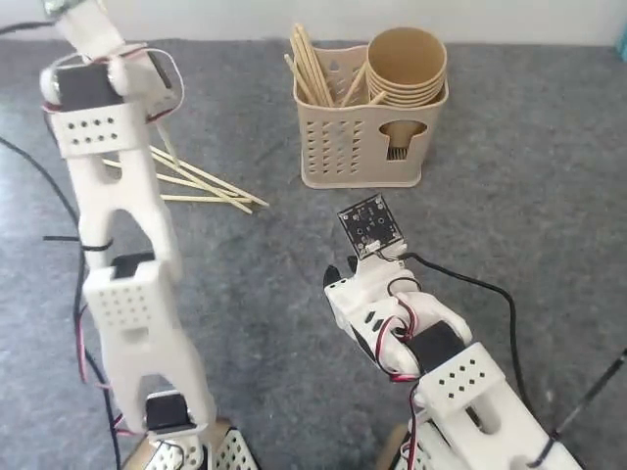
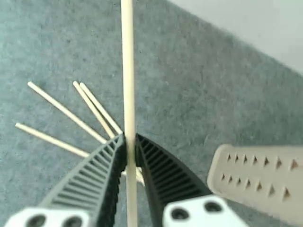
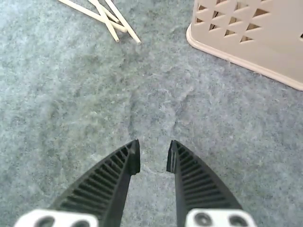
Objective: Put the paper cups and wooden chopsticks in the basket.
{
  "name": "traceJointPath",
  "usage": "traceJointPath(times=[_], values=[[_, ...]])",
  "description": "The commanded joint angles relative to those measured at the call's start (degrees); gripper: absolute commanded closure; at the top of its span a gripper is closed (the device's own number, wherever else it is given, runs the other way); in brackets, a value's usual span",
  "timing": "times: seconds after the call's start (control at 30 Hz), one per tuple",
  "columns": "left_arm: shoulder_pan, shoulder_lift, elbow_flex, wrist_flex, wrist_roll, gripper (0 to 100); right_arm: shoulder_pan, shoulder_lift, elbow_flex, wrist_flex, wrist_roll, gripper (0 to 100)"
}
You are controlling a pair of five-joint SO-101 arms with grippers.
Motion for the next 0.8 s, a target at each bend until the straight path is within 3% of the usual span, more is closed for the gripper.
traceJointPath(times=[0.0, 0.5, 0.63, 0.77], values=[[1.8, -14.9, 5.9, 1.8, -1.2, 99, -0.1, -1.7, 0.3, -2.0, 0.5, 88.3], [10.7, -41.8, 32.7, -17.1, -3.8, 99, -0.1, -1.7, 0.3, -2.2, 0.5, 88.3], [13.7, -53.5, 49.6, -29.9, -4.9, 99, -0.1, -1.7, 0.3, -2.2, 0.5, 88.3], [16.8, -64.2, 68.9, -50.3, -4.9, 99, -0.1, -1.7, 0.3, -2.2, 0.5, 88.3]])
